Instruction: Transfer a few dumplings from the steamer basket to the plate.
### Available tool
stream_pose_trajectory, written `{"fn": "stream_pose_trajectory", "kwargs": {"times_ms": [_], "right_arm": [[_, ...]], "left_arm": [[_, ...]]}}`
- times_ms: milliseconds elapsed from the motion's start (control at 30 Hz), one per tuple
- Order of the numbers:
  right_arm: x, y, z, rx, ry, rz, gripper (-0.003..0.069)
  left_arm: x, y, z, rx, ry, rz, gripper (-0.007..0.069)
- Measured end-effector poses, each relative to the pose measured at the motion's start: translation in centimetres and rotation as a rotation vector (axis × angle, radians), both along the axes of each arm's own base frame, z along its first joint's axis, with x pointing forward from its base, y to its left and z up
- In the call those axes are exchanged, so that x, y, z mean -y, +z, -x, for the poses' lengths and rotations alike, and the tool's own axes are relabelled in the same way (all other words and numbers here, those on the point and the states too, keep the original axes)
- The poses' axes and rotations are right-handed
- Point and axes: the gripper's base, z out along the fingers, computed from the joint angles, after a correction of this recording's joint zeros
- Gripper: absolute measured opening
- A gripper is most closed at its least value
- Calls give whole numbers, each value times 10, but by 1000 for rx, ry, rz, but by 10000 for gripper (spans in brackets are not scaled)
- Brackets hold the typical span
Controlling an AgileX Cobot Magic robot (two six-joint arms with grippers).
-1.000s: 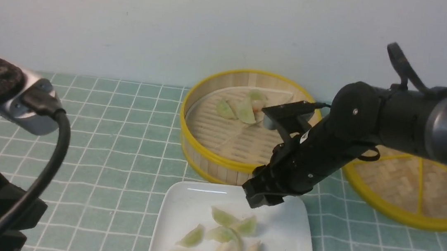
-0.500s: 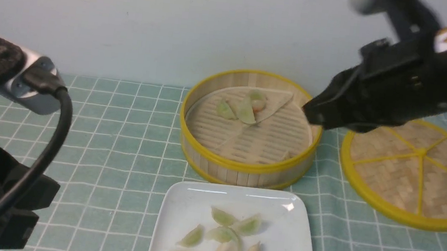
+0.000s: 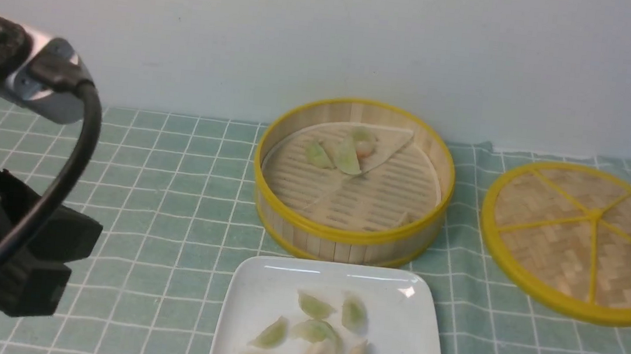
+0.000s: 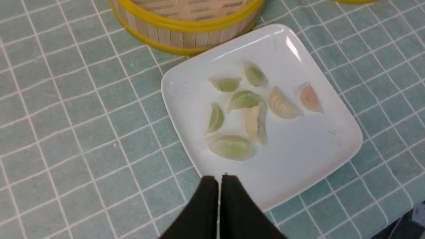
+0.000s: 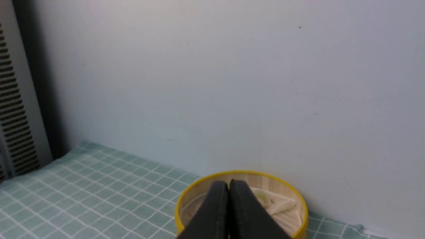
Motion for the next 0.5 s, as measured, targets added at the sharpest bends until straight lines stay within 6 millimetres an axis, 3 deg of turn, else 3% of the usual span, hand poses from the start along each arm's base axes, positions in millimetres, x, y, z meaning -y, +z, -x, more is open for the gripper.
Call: {"fn": "stream_pose_trajectory", "kwargs": {"times_ms": [100,233,367,500], "right_arm": [[10,-23,12,47,-25,-61,-13],[11,-32,11,41,-45,-77,-13],[12,-33,10,43,-54,-76,-13],[12,-32,10,47,-58,-72,-13]], "left_arm": [[1,1,-1,18,2,11,-6],[0,3,0,28,0,24,-6],[-8,4,16,107,2,88,-6],[-28,-3,47,272,14,200,-6]]}}
